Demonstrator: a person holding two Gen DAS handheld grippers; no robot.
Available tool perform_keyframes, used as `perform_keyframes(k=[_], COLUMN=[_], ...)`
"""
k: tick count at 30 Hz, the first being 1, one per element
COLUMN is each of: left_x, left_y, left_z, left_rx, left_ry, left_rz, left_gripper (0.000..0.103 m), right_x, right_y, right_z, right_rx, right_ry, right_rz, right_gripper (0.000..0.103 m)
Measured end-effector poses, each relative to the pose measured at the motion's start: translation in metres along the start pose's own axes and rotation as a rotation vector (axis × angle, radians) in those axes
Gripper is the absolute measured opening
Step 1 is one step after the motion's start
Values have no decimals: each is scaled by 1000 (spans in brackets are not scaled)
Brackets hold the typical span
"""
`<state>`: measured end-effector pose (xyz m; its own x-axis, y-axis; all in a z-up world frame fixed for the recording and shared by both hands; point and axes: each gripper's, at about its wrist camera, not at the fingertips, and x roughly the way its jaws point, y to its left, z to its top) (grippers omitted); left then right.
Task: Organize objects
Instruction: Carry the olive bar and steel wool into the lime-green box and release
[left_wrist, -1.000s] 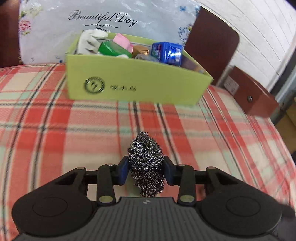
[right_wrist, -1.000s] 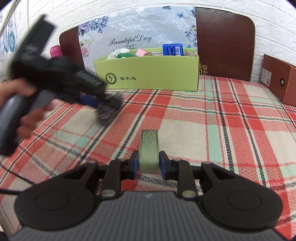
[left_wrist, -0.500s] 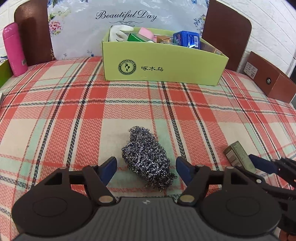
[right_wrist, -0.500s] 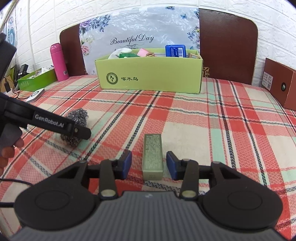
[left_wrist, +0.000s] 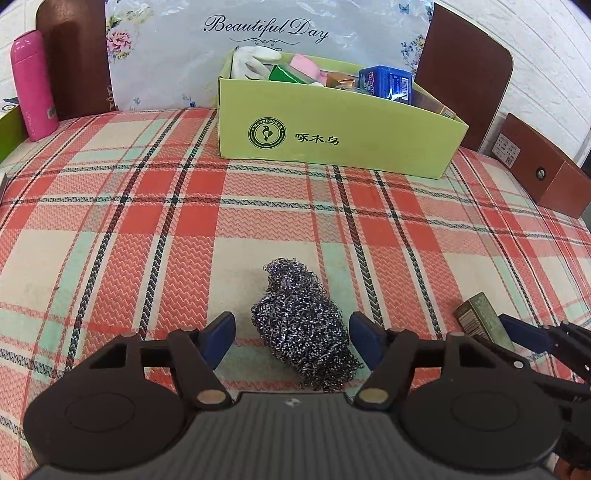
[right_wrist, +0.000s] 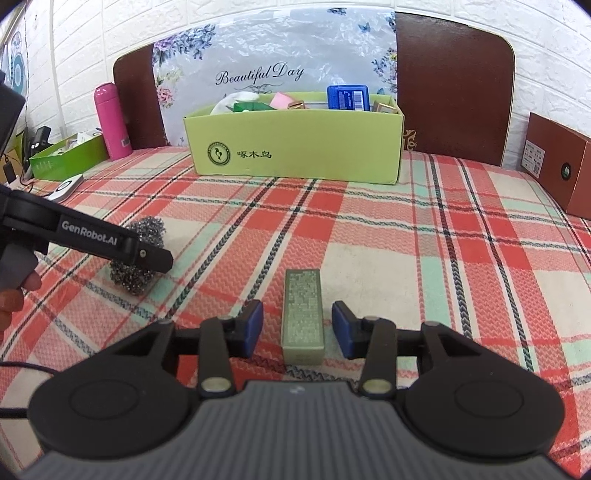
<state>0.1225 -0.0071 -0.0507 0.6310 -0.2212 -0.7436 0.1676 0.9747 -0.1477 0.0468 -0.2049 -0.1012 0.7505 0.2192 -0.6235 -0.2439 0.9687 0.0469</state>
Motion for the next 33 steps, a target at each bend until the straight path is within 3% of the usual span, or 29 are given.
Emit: perform_keyframes(k=[3,5,10,11,13,17,24,29,33], left_x=[1,-2,-1,-1,-2,-10,-43,-52,-32], left_y=[3,7,12,12,11,9,1,-9,-14], left_z=[1,0,3,3,4,10,61,116,160], left_rx=[-1,-5,-26,-28,-28,-13,31,67,64], left_ry=[-4,-12,-12,-13,-14,-16,-157,-261,-284], left_rz=[-5,-35,-59,-72,-107,-172,-256,-279,-289], left_gripper=[70,60,58,49,44,42,42,42,42], right_x=[3,3,6,7,7,5,-5,6,33], right_y=[-2,-2,0,1,2,1,-2,-4,-9], right_z=[-1,-2,-3,-2,-1,9,74,134,174], right_rx=[7,12,12,12,-2,5,-35,-83,-97], right_ry=[17,23,20,21,27,41,-106,-220,-262], right_rz=[-1,-2,-2,0,3,71,155,127,83], right_gripper=[40,40,39,38,22,22,22,22,22])
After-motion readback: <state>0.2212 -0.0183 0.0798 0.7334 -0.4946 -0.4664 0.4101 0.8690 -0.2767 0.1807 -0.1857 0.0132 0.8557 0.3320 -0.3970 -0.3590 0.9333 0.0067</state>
